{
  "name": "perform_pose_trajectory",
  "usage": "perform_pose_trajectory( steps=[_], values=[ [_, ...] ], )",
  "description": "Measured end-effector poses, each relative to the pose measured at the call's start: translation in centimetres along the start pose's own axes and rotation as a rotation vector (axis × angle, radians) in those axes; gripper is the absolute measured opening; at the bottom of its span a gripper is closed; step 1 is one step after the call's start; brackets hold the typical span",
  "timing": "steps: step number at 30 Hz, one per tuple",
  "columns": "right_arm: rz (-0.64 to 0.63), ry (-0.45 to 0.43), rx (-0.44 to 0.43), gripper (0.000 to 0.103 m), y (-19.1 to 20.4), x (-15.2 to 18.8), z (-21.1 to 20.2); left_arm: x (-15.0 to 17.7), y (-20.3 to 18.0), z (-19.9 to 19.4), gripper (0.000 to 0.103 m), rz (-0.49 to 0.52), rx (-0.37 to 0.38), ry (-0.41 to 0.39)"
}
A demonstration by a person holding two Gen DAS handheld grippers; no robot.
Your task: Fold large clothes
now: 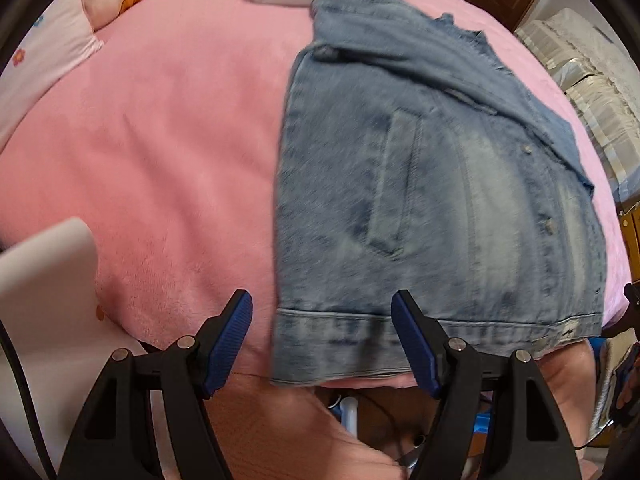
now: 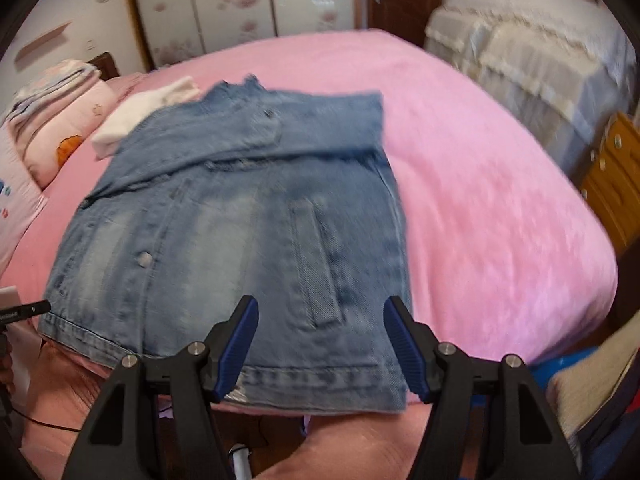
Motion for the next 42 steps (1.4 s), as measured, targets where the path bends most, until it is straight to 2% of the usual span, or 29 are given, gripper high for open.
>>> perform_pose_trajectory(
  steps=[5,11,14,16,22,24,26,29,31,35,38,42],
  values=[
    [0.086,0.08,-0.039,0.065,-2.9,0.3,2.5,0.1,1.2,1.2,0.071,-0.017,0.017,0.014],
    [0.106,0.163,-0.065,0.065,-4.4,1.0,5.2,0.0,2.5,2.2,0.073,-0.025,0.07,0.022],
    [0.105,0.208,-0.072,0.065,-4.8,1.4,6.6,0.1,3.4,2.7,0.077,-0.038,0.119,0.032],
    [0.125,0.221,-0.112,0.065,-5.4,1.6,7.1,0.1,3.4,3.0,0.081,-0.03,0.133,0.033],
    [0.143,0.236,-0.191,0.065,-6.2,1.7,8.1,0.3,2.1,3.9,0.096,0.031,0.104,0.034],
    [0.12,0.243,-0.227,0.048,-5.9,1.5,8.0,0.2,1.6,4.0,0.097,0.038,0.088,0.03],
    [0.06,0.242,-0.163,0.04,-4.8,1.3,7.5,0.2,1.7,4.0,0.097,0.031,0.084,0.028],
    [0.021,0.244,-0.129,0.038,-4.0,1.2,7.2,0.1,1.4,3.8,0.092,0.014,0.07,0.022],
    [0.05,0.251,-0.166,0.039,-4.5,1.2,7.4,0.0,1.0,3.5,0.087,0.01,0.058,0.018],
    [0.09,0.255,-0.211,0.044,-5.5,1.3,8.0,-0.3,-1.0,3.1,0.072,0.03,0.031,0.006],
    [0.1,0.257,-0.226,0.044,-5.6,1.4,8.4,-0.2,-1.5,3.0,0.07,0.049,0.013,-0.001],
    [0.111,0.262,-0.25,0.046,-6.1,1.4,8.7,-0.6,-1.1,3.7,0.07,0.021,0.056,0.016]
  ],
)
Point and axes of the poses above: each gripper's, at about its wrist camera, not at the fingertips, and z roughly the way its jaws point, y to its left, x to its underside, the point moved 2 cm from there along z, roughly the way its jaws point, and after that the axes turned 15 degrees about y, right-handed, at the moved point
